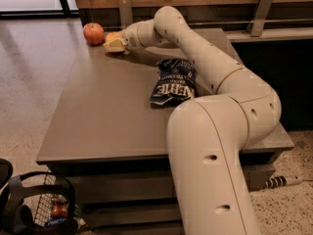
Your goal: Move orange near apple
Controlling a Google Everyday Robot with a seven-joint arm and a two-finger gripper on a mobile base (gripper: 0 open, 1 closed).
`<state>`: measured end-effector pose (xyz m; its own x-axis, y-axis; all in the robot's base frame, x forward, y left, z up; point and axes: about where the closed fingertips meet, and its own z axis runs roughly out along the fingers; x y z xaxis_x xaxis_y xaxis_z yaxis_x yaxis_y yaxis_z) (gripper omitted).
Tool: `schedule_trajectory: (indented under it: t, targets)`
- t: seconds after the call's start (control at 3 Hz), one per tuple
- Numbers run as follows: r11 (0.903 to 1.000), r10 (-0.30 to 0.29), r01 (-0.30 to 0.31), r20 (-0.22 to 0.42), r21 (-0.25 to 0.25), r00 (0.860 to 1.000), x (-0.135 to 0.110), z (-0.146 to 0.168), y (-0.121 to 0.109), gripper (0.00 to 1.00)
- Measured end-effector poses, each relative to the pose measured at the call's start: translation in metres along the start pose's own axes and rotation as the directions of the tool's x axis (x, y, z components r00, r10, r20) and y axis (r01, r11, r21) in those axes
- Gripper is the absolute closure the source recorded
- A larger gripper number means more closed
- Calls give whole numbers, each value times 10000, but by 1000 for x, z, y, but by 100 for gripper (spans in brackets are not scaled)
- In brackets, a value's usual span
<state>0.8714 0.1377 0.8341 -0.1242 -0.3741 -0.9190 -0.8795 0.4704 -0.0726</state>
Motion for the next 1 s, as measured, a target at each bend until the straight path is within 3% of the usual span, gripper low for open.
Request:
schedule_trajectory:
  t: [0.33, 1.0]
  targets:
    - [10000, 0, 0, 0, -2, 10000, 0, 0, 0, 53]
    - [10000, 1, -1, -1, -5, 10000, -1, 0, 0, 4]
